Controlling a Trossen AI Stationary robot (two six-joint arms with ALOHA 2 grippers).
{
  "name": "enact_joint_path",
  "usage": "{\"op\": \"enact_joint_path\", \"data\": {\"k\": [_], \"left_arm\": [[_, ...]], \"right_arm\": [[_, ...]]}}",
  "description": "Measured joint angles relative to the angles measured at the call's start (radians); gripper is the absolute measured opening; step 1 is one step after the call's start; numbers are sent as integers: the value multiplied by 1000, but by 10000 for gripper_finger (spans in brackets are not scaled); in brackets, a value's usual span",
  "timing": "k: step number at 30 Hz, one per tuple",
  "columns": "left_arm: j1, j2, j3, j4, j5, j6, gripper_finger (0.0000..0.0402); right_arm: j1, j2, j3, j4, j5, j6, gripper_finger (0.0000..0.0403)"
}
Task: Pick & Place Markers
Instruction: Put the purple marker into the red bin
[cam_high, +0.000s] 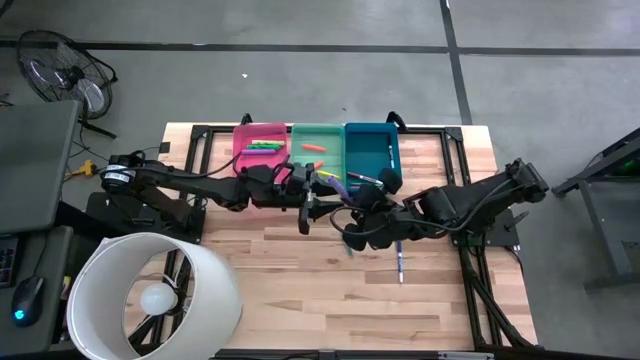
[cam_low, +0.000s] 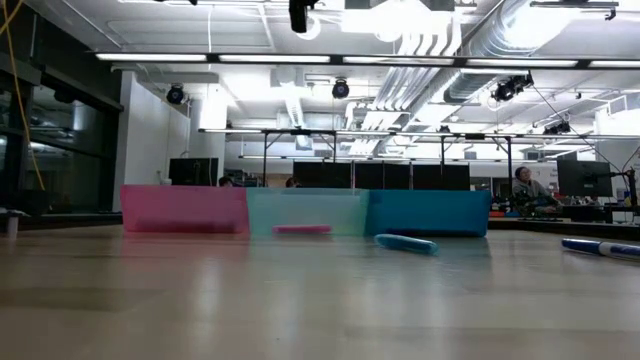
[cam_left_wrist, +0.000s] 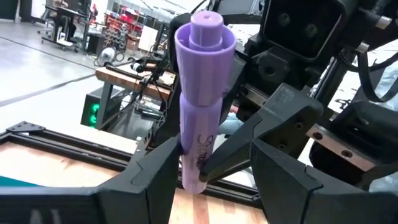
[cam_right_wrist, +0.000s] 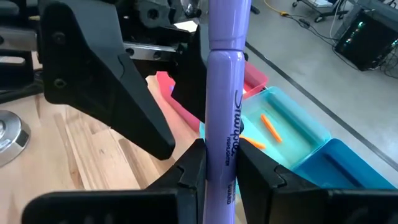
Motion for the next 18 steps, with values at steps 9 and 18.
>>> {"op": "enact_joint_path", "data": {"k": [9,18], "left_arm": [[0,0,1,72,-34,6,193],[0,0,1,71,-46,6,193]], "right_arm": [[0,0,0,14,-17,-1,58],[0,0,0,38,-16,-13,58]]}}
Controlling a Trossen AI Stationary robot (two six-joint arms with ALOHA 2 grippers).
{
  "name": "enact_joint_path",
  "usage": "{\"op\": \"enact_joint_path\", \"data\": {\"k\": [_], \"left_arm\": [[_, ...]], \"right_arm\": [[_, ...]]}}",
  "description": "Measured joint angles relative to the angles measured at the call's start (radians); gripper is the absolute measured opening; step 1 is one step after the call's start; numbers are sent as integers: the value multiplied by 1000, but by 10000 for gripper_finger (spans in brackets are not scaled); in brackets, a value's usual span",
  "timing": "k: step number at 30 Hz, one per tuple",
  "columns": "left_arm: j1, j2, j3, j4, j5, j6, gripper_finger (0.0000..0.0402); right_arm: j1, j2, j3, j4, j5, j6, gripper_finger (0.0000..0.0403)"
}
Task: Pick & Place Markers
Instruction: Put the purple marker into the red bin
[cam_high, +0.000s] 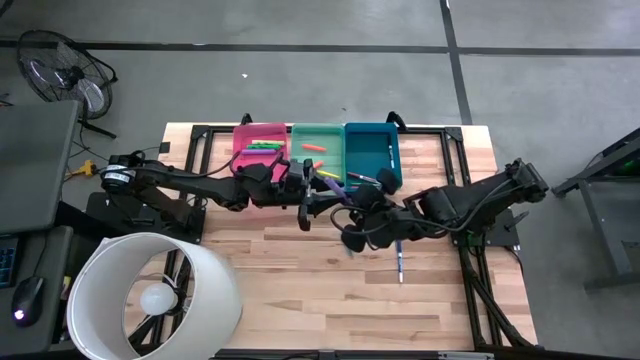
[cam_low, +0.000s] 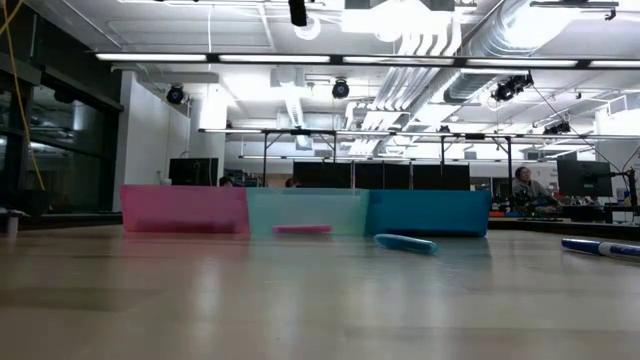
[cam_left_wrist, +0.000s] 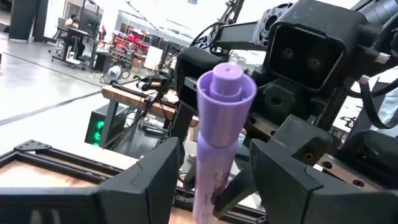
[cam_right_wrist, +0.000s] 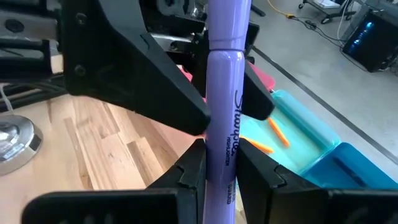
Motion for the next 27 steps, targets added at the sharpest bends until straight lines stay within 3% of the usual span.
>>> {"op": "enact_joint_path", "data": {"k": [9,12,16,27], "left_arm": [[0,0,0,1,-26,0,180],[0,0,0,-8,-36,0,139],[0,0,0,-16,-35,37,54],[0,0,0,-26,-48,41,59]], "right_arm": [[-16,0,0,66,-23,-59,58],[-21,0,0,67,-25,-59,58],[-21,1,0,62,-29,-62,58],[-20,1,0,56,-31,-59,53]]}}
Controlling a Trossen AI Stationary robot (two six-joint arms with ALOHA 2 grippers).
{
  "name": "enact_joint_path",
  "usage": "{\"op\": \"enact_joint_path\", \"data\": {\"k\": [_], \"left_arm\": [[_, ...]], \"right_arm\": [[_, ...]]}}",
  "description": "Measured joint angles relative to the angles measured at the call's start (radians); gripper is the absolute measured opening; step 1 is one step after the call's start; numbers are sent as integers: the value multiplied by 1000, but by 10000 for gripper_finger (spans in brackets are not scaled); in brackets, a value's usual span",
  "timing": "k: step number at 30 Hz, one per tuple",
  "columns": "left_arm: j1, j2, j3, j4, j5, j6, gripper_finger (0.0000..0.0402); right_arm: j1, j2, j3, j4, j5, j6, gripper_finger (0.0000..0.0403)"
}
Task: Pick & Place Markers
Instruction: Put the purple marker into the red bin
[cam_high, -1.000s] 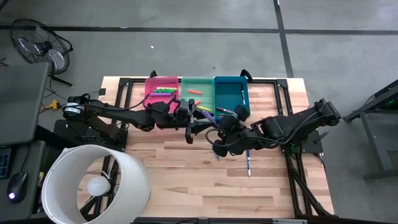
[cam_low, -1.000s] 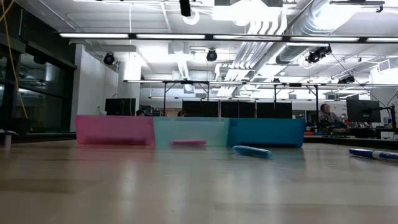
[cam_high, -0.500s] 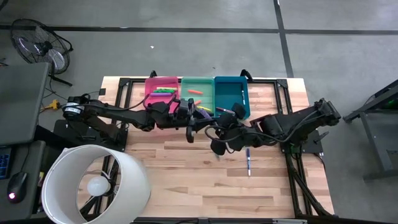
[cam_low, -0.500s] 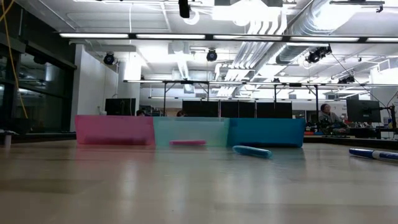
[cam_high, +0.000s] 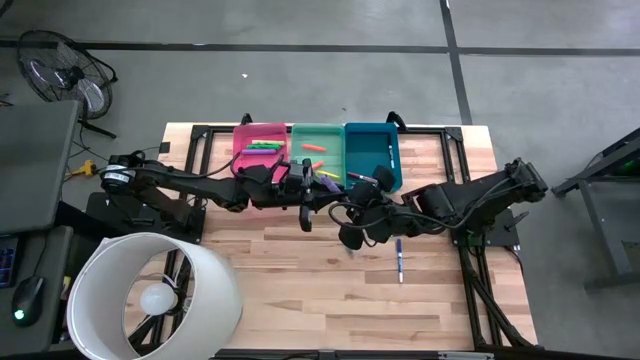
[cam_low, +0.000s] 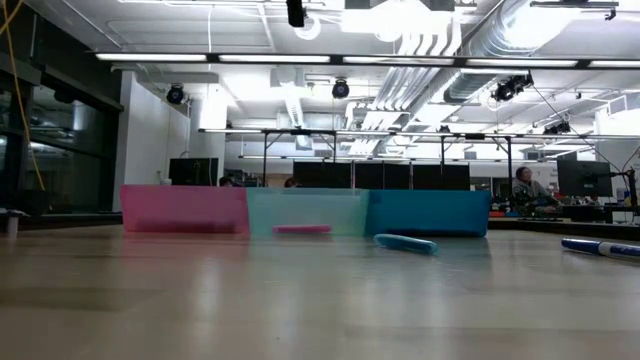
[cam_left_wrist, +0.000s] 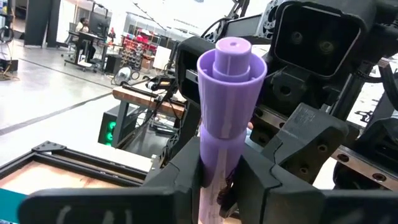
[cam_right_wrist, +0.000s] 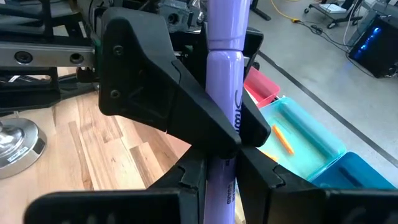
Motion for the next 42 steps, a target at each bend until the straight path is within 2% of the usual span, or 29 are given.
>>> {"op": "enact_joint_path", "data": {"k": [7,9,15,18,20,27,32,37,42], "left_arm": [[0,0,0,-13,0,-1,59],[0,0,0,-17,-1,-2,58],[1,0,0,-33,-14,0,59],[2,0,0,-31,-44,3,58],[17,0,0,-38,-55,4,58],[86,-28,-1,-166,-57,-31,58],[147,-71,0,-325,-52,-22,58],[225,-128,-1,-567,-52,10,58],[281,-166,0,-796,-91,83,58]], "right_arm": [[-1,0,0,-1,-24,4,63],[-8,0,0,-1,-40,30,103],[-41,0,0,1,-151,61,264],[-57,0,0,-12,-190,81,318],[-61,-7,0,-48,-189,96,340],[-66,-67,1,-258,-117,199,356],[-62,-129,1,-466,-49,314,357],[-45,-165,1,-692,20,461,357],[-29,-170,0,-790,45,529,358]]}}
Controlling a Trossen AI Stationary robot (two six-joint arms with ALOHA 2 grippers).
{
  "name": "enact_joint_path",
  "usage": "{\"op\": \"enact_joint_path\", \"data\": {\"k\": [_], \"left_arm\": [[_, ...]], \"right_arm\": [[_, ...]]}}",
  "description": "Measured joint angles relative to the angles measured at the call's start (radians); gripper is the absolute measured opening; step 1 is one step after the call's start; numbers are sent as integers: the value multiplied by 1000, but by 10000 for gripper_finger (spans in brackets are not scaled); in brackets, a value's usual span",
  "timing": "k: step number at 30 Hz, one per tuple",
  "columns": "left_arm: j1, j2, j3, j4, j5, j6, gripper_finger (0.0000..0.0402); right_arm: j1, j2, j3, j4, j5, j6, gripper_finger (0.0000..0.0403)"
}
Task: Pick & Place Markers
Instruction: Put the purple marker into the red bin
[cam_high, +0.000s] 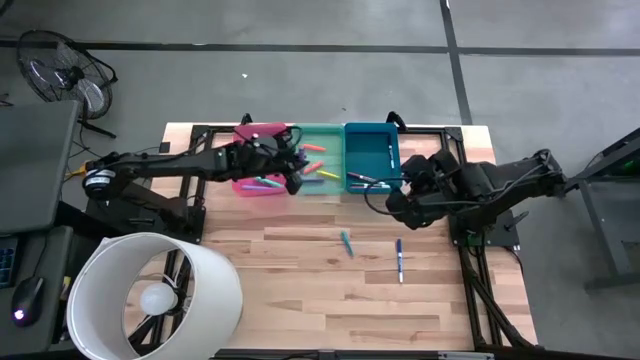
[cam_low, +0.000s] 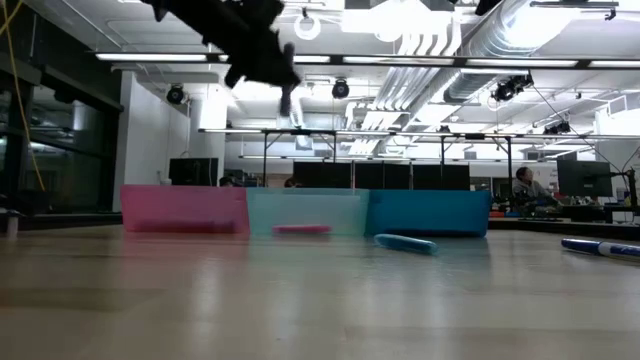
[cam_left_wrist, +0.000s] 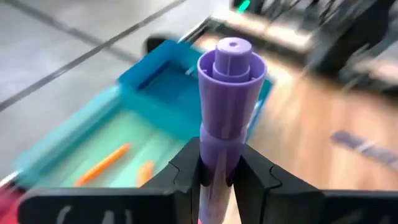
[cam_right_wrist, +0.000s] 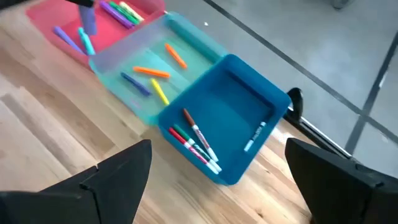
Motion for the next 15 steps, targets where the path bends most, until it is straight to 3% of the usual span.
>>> {"op": "enact_joint_path", "data": {"k": [5,8,15], "left_arm": [[37,3,40,-320,-121,99,58],[55,25,68,-422,-184,176,58],[106,82,92,-613,-200,281,58]], "right_arm": [[0,-2,-41,3,0,3,358],[0,-1,-95,4,-5,42,358],[2,-1,-253,97,-69,121,358]]}}
